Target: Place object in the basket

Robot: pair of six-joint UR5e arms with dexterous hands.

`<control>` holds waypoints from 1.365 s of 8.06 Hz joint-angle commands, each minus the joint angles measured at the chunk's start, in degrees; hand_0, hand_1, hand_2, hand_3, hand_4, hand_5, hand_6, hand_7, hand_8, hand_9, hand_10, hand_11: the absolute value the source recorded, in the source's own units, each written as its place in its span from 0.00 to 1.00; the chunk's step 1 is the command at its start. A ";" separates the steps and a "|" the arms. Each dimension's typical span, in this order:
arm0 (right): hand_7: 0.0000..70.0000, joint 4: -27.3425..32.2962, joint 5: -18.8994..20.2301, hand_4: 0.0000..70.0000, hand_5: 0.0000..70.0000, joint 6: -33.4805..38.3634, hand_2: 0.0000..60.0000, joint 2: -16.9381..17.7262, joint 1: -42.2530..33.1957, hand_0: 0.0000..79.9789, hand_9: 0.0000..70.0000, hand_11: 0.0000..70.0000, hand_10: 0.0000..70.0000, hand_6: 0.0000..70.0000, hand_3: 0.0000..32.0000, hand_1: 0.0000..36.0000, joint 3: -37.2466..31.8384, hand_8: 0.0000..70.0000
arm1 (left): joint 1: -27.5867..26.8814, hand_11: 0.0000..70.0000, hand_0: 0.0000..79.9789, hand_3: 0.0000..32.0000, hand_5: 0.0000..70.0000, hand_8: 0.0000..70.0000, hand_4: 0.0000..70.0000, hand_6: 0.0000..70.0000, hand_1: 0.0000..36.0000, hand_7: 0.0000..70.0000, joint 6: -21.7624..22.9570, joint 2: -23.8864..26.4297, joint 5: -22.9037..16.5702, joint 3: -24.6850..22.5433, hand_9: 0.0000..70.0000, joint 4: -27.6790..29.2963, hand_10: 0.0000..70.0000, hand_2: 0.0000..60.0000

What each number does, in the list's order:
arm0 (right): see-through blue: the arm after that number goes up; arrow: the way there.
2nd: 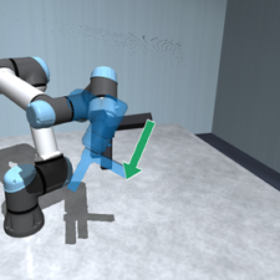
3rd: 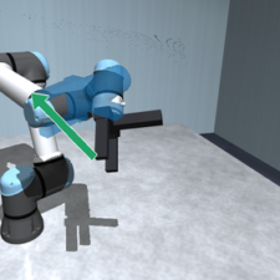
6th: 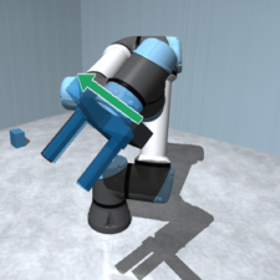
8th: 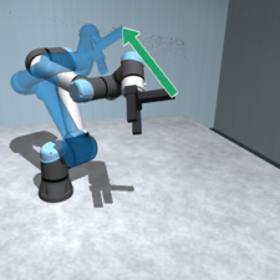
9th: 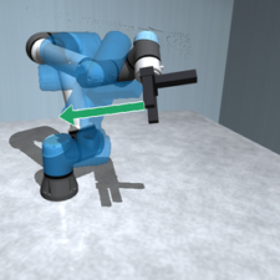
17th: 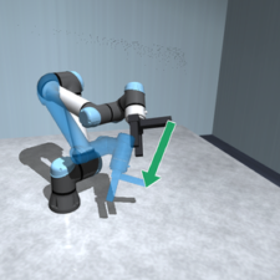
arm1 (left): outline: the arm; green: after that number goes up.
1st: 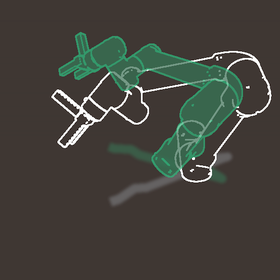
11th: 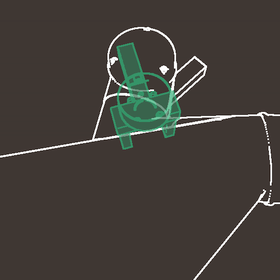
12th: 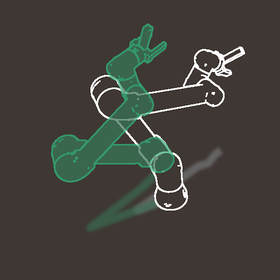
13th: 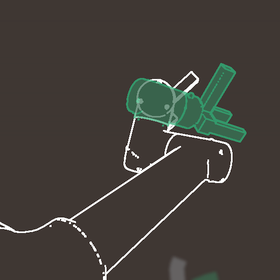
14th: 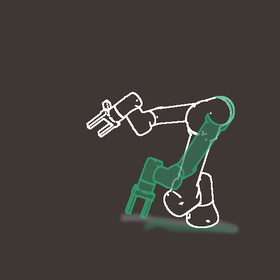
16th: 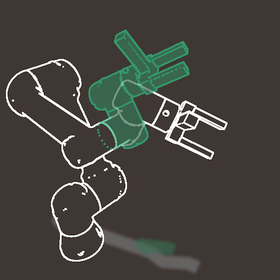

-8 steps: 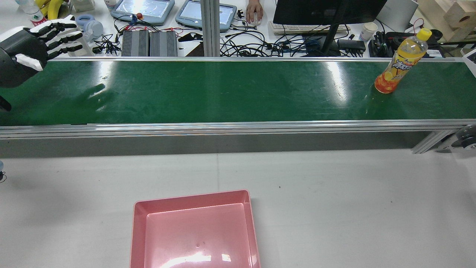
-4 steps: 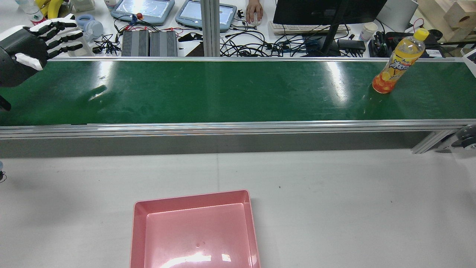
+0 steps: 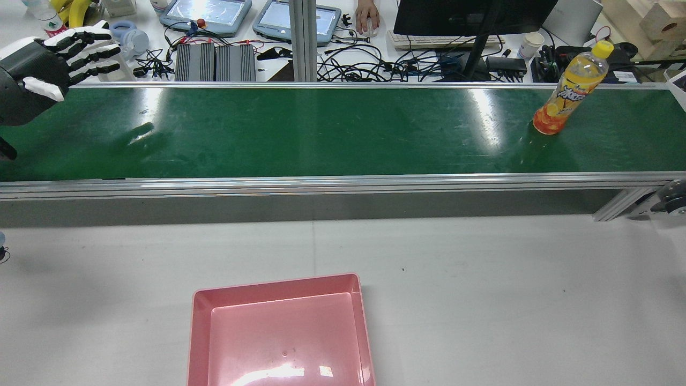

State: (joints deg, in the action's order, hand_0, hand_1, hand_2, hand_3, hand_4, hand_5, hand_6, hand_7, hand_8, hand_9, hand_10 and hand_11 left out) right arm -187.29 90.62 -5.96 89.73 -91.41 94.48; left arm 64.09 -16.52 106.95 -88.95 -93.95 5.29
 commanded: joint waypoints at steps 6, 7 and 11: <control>0.00 0.00 0.00 0.00 0.00 -0.02 0.00 0.00 0.00 0.00 0.00 0.00 0.00 0.00 0.00 0.00 0.00 0.00 | -0.01 0.19 0.61 0.19 0.40 0.16 0.19 0.04 0.19 0.02 -0.09 0.01 0.00 0.09 0.16 -0.01 0.12 0.00; 0.00 0.00 0.00 0.00 0.00 -0.02 0.00 0.00 0.00 0.00 0.00 0.00 0.00 0.00 0.00 0.00 0.00 0.00 | -0.01 0.19 0.61 0.19 0.41 0.15 0.18 0.04 0.19 0.02 -0.09 0.01 0.00 0.09 0.16 -0.01 0.12 0.00; 0.00 0.00 0.00 0.00 0.00 -0.02 0.00 0.00 0.00 0.00 0.00 0.00 0.00 0.00 0.00 0.00 0.00 0.00 | -0.10 0.19 0.61 0.18 0.41 0.15 0.19 0.04 0.20 0.03 -0.09 0.01 0.00 0.09 0.16 -0.01 0.12 0.00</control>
State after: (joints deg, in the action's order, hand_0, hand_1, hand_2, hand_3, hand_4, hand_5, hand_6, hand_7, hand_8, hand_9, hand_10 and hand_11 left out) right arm -187.30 90.62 -5.93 89.74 -91.41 94.50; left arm 64.07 -16.61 106.96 -88.95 -93.89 5.27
